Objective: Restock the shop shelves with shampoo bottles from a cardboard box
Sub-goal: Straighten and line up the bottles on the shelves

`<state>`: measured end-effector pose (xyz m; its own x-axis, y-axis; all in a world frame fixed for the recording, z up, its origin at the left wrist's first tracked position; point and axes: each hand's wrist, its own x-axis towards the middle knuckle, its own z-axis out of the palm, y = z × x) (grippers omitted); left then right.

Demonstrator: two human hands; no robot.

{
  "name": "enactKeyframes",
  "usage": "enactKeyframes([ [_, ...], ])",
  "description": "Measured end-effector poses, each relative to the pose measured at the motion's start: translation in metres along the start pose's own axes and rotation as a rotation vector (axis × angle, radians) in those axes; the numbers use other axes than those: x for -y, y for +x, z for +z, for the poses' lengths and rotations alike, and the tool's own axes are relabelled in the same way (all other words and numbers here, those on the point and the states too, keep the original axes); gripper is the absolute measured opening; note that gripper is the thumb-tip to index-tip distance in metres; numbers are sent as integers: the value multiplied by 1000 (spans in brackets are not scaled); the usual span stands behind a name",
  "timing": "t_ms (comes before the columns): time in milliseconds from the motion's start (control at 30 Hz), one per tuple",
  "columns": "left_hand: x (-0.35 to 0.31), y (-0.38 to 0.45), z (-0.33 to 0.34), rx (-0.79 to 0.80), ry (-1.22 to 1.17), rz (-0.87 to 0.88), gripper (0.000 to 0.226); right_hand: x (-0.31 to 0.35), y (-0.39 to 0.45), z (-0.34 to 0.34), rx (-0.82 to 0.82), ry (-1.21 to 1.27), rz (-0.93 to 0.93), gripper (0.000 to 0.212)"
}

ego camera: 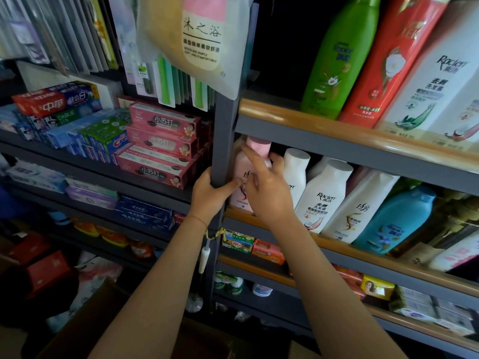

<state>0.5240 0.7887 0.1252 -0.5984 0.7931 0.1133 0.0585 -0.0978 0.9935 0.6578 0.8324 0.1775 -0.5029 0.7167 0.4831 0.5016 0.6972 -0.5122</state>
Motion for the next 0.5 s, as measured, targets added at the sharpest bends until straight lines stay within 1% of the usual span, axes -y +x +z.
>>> enactKeyframes([
  [167, -13, 0, 2, 47, -75, 32, 58, -2, -7, 1, 41, -7, -11, 64],
  [267, -28, 3, 2, 107, -94, 52, 54, -5, -9, 6, 34, 7, -17, 66],
  [400, -34, 12, 0, 179, -107, 29, 52, -7, -12, 10, 17, 39, -8, 59],
  [433, -35, 12, -1, 187, -109, 15, 52, -7, -14, 11, 12, 50, -2, 60],
  [500, -34, 14, -2, 198, -113, -2, 51, -5, -20, 13, 3, 64, 10, 67],
])
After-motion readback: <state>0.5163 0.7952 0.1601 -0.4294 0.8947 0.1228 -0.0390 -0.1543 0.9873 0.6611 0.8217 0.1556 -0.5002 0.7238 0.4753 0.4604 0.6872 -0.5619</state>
